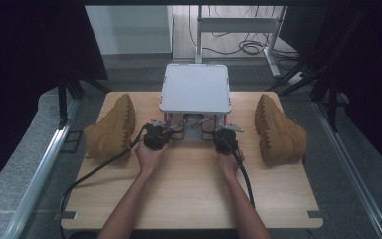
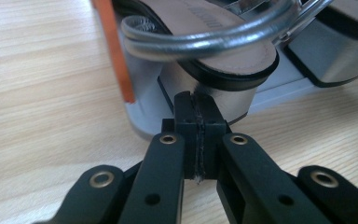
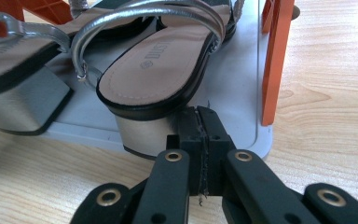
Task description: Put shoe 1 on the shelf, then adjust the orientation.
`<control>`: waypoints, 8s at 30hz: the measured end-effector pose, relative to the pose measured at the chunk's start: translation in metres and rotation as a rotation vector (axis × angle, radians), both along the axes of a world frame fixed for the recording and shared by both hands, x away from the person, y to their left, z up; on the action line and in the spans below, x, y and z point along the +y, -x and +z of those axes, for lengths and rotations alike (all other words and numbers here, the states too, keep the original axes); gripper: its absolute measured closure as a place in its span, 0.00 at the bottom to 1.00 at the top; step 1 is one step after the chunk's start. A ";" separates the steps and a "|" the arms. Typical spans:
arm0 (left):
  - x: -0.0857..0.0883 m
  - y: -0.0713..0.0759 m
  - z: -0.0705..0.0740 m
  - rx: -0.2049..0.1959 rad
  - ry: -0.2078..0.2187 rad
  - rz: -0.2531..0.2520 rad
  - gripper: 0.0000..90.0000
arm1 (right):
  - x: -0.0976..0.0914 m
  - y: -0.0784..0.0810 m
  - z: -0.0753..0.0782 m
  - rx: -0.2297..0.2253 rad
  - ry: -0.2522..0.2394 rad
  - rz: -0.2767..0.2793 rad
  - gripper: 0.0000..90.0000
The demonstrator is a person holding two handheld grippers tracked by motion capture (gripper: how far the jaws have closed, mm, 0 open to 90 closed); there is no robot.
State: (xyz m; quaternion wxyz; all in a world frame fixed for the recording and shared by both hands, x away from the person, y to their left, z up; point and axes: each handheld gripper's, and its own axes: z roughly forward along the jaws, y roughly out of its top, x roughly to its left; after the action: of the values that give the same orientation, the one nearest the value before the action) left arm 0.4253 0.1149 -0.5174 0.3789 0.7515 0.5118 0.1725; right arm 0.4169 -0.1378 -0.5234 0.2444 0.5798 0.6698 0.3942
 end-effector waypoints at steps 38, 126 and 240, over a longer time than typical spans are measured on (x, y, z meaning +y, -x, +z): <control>-0.007 0.003 0.004 -0.005 0.026 -0.028 0.98 | 0.018 0.003 0.001 -0.005 -0.008 0.036 0.99; 0.209 0.137 0.059 -0.062 0.170 0.075 0.96 | -0.031 0.106 0.006 0.045 0.006 0.329 0.52; 0.154 0.043 0.094 -0.040 0.073 -0.030 1.00 | -0.037 0.108 0.004 0.051 0.075 0.295 0.51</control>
State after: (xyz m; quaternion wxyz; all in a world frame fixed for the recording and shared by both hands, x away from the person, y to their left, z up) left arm 0.3826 0.2691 -0.4239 0.4187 0.7411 0.4990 0.1630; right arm 0.3087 -0.1745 -0.5189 0.1881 0.4756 0.7679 0.3857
